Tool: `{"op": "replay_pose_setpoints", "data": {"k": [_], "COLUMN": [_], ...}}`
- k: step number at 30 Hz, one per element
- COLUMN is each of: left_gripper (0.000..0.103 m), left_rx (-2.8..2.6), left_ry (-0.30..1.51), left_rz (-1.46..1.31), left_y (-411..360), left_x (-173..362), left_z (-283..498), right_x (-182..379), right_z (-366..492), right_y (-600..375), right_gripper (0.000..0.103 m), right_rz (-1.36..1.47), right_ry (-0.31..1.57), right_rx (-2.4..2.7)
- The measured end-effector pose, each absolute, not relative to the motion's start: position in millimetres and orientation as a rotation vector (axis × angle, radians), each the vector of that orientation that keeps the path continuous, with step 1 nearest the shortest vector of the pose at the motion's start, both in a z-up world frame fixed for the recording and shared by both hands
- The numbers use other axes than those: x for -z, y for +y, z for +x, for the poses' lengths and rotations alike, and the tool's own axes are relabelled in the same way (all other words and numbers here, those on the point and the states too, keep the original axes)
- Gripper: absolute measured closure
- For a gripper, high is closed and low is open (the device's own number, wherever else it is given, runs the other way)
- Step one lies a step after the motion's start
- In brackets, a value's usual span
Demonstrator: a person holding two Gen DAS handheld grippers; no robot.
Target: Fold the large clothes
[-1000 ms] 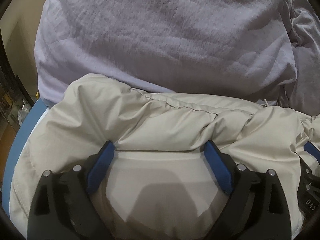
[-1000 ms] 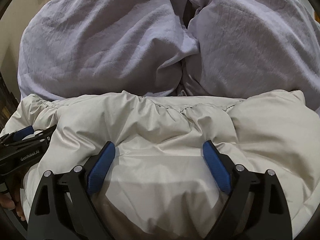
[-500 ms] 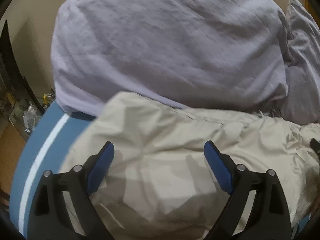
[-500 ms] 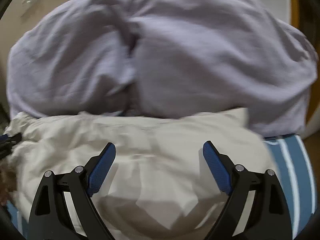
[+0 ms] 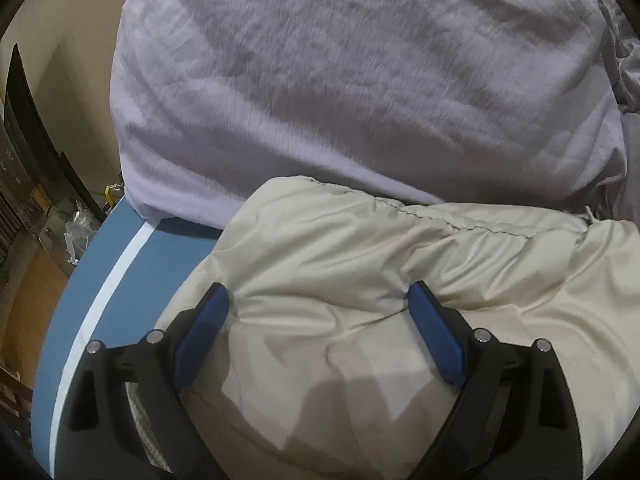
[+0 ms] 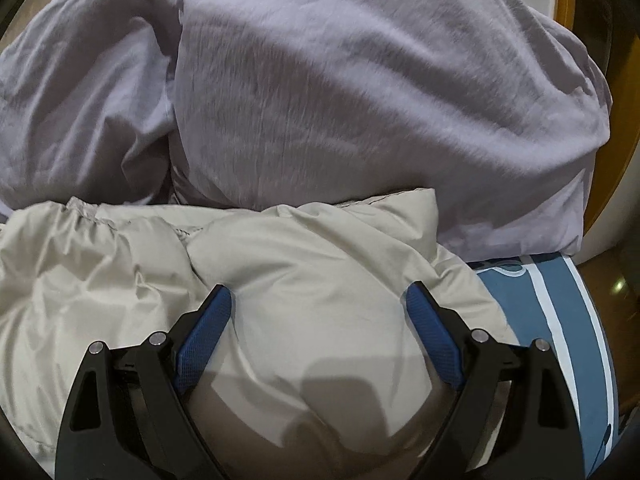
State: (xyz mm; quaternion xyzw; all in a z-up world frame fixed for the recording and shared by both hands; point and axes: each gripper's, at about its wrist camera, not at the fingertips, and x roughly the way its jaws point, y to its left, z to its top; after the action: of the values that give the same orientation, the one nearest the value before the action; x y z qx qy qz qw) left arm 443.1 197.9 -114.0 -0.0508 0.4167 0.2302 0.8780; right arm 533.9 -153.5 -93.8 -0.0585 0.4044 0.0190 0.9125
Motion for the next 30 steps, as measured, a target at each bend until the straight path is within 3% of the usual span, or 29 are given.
{"op": "replay_pose_setpoints", "data": {"k": [30], "left_gripper": [0.003], "left_rx": [-0.475], "left_ry": [0.874], "left_rz": [-0.125], "left_y": [212.2], "left_x": [130.2], "left_z": [449.2], "right_x": [120.0], "right_z": [540.8], "right_y": [-161.3], "right_gripper": [0.003], "right_rz": [-0.103], "right_ry": [0.838], "right_rx": [-0.038]}}
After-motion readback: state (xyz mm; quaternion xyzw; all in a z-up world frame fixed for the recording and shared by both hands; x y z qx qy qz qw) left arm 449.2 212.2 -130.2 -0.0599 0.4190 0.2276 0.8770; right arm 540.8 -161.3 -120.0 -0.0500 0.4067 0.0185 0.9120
